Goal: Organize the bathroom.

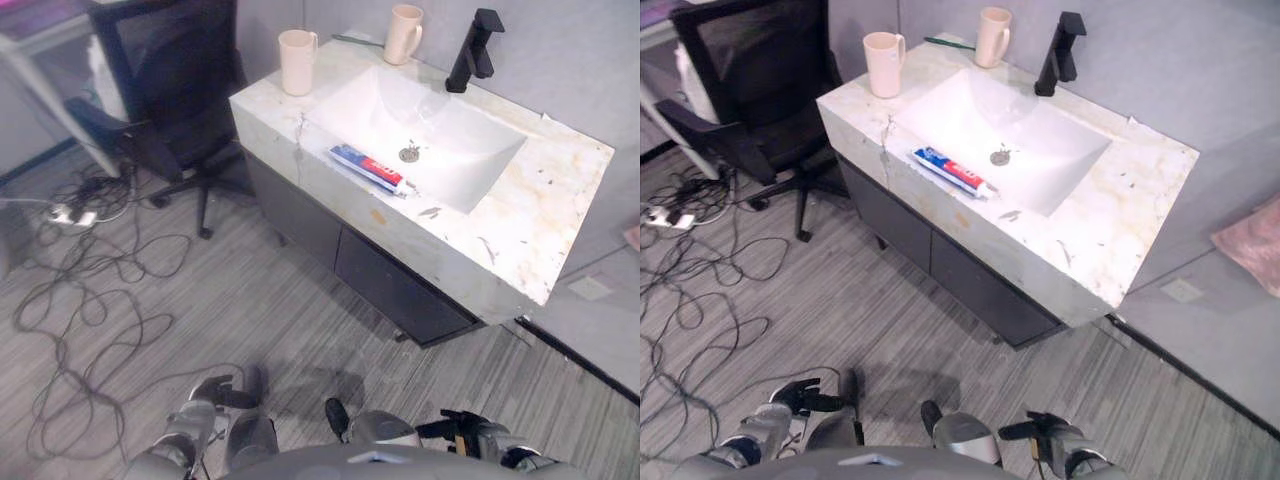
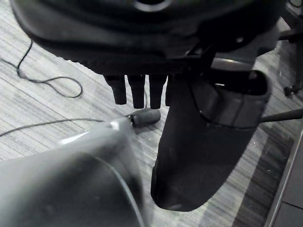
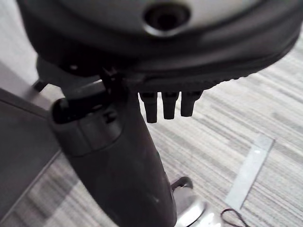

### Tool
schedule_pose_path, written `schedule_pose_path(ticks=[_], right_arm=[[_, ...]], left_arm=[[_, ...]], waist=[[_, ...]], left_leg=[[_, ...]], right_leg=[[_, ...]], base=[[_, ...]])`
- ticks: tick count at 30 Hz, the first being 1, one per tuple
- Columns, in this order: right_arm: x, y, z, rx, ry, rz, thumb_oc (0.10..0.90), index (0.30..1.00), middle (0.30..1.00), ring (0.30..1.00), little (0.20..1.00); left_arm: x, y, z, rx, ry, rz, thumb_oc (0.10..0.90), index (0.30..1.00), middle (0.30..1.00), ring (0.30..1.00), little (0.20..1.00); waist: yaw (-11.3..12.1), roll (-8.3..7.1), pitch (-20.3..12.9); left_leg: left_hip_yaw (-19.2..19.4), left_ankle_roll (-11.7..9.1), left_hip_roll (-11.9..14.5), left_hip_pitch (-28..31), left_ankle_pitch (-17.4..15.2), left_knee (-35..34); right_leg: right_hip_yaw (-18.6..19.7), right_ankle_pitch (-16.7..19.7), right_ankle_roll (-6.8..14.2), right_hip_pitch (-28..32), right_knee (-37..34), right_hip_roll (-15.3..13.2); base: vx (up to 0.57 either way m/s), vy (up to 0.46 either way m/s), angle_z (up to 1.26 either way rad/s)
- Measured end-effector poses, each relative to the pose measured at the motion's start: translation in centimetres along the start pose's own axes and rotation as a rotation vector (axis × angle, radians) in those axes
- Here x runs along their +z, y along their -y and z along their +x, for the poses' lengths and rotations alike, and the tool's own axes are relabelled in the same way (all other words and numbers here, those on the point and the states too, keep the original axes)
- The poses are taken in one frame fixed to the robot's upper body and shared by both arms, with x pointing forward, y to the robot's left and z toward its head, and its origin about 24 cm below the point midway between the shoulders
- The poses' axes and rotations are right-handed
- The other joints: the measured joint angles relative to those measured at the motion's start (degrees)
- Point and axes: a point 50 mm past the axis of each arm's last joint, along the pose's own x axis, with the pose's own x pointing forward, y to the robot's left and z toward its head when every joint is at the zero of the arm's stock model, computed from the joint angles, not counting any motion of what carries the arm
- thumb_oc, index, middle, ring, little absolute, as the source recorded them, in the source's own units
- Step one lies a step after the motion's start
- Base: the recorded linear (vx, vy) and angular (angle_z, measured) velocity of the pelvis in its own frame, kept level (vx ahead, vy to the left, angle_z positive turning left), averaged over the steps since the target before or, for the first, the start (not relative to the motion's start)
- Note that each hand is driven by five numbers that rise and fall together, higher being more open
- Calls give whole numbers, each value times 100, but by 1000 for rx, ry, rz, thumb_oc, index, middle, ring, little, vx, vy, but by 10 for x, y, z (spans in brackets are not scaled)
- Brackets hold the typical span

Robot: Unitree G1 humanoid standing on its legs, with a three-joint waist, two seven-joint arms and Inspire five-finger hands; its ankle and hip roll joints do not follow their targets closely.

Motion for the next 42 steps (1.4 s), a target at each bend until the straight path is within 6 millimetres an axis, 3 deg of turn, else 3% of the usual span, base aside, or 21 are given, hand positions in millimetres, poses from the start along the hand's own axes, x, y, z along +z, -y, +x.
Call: schedule_pose_path(ticks=[2,3,4,6,8,9,10,12,13,14,15,16,18,19,23,27,29,31,34,37,42], right_arm=[[-14,10,0,-27,-38,-1,800,900,900,900,900],[-16,7,0,-20,-40,0,800,900,900,900,900],[-14,-3,0,7,-42,10,800,900,900,900,900],[-14,-17,1,40,-19,32,800,900,900,900,900],[-7,-19,1,36,20,82,800,900,900,900,900],[-7,-19,1,36,20,82,800,900,900,900,900],[2,-8,0,-9,61,91,800,900,900,900,900],[-2,-10,0,-9,62,96,800,900,900,900,900],[-3,-11,0,-11,66,93,800,900,900,900,900],[6,-7,0,-23,102,30,800,900,900,900,900],[6,-7,0,-23,102,30,800,900,900,900,900],[7,-15,-1,9,132,20,800,900,900,900,900],[8,-33,-2,61,141,-13,800,900,900,900,900],[7,-35,-2,73,142,-35,800,900,900,900,900],[-26,-31,-1,70,19,-26,800,900,900,900,900],[-44,-13,-1,31,-34,-18,800,900,900,900,900],[-41,-16,-1,42,-28,-28,800,900,900,900,900],[-33,-10,-1,28,-6,-34,800,900,900,900,900],[-15,-1,0,9,34,-42,800,900,900,900,900],[-7,-3,0,16,60,-38,800,900,900,900,900],[-26,-23,0,53,0,-9,800,900,900,900,900]], left_arm=[[-7,3,-1,-5,1,-53,800,900,900,900,900],[-11,1,-2,2,-5,-61,800,900,900,900,900],[-14,-5,-3,21,-1,-63,800,900,900,900,900],[-25,-13,-5,29,-17,-39,800,900,900,900,900],[-24,-13,-4,5,-23,59,800,900,900,900,900],[-24,-13,-4,5,-23,59,800,900,900,900,900],[-21,-12,-4,-9,-17,72,800,900,900,900,900],[-25,-12,-4,-2,-31,72,800,900,900,900,900],[-29,-11,-5,2,-39,79,800,900,900,900,900],[-43,-10,-9,4,-75,72,800,900,900,900,900],[-43,-10,-9,4,-75,72,800,900,900,900,900],[-56,-11,-11,14,-123,56,800,900,900,900,900],[-74,-23,-17,74,-176,24,800,900,900,900,900],[-75,-23,-17,82,-185,25,800,900,900,900,900],[-46,-14,-10,75,-78,18,800,900,900,900,900],[-50,10,-11,15,-82,2,800,900,900,900,900],[-53,7,-11,34,-97,-12,800,900,900,900,900],[-46,7,-10,44,-71,-36,800,900,900,900,900],[-41,10,-9,49,-46,-26,800,900,900,900,900],[-32,8,-7,78,-28,19,800,900,900,900,900],[-27,1,-6,93,-2,93,800,900,900,900,900]], waist=[[193,229,24],[230,215,42],[395,154,14],[453,40,-61],[248,150,-121],[248,150,-121],[155,334,-87],[69,309,-144],[76,248,-123],[156,369,-198],[156,369,-198],[194,172,-299],[342,-45,-395],[280,-120,-398],[88,-206,-460],[57,91,-755],[253,-58,-730],[415,-56,-685],[504,44,-675],[474,49,-505],[494,-323,-322]], left_leg=[[147,-143,269,316,54,32],[260,-118,184,404,310,34],[577,-19,104,589,425,32],[1039,44,-185,823,518,154],[1275,149,-443,986,472,17],[1275,149,-443,986,472,17],[1506,440,-543,1106,378,16],[1788,554,-669,1316,258,12],[1977,452,-679,1386,236,35],[2400,498,-560,1443,91,14],[2400,498,-560,1443,91,14],[2895,528,-594,1463,-10,4],[3504,460,-525,1506,-88,5],[3577,470,-542,1508,-94,4],[3151,397,-536,1492,-20,6],[3002,145,-317,1613,34,50],[2535,6,-228,1183,122,1428],[1693,-191,-255,721,-289,2230],[1455,47,-515,887,-318,1082],[1622,139,-471,998,317,386],[1779,306,-753,1284,383,72]], right_leg=[[22,-395,227,14,425,-59],[-169,-477,257,-46,706,-185],[-1106,-518,317,-393,1281,-384],[-1811,-334,546,-324,1122,-806],[-1797,-5,907,-521,1382,-1103],[-1797,-5,907,-521,1382,-1103],[-1733,337,1017,-886,1901,-1214],[-1856,547,973,-1002,2050,-1370],[-1923,737,1007,-1050,1949,-1314],[-2081,1073,1000,-1100,1530,-1271],[-2081,1073,1000,-1100,1530,-1271],[-2722,957,1018,-902,695,-1325],[-3789,692,1202,-1111,384,-1277],[-3875,672,1179,-1173,279,-1243],[-3454,919,1044,-858,-304,-1102],[-3403,958,836,-581,-609,-789],[-3130,884,459,-465,-659,-824],[-2811,1041,202,-424,-654,-796],[-2509,1086,232,-493,-761,-726],[-2597,1138,277,-408,-833,-671],[-2708,1133,519,-287,-795,-935]], base=[[294,271,-88],[469,472,-132],[351,380,-125],[388,432,-130],[261,287,-64],[244,249,-65],[174,165,-60],[192,151,-73],[133,55,-145],[71,11,-123],[125,-12,-189],[160,-25,-126],[179,-86,-196],[49,-139,-126],[146,-124,37],[145,-102,13],[110,-41,-47],[169,153,-51],[194,210,-76],[226,303,-23],[178,333,9]])
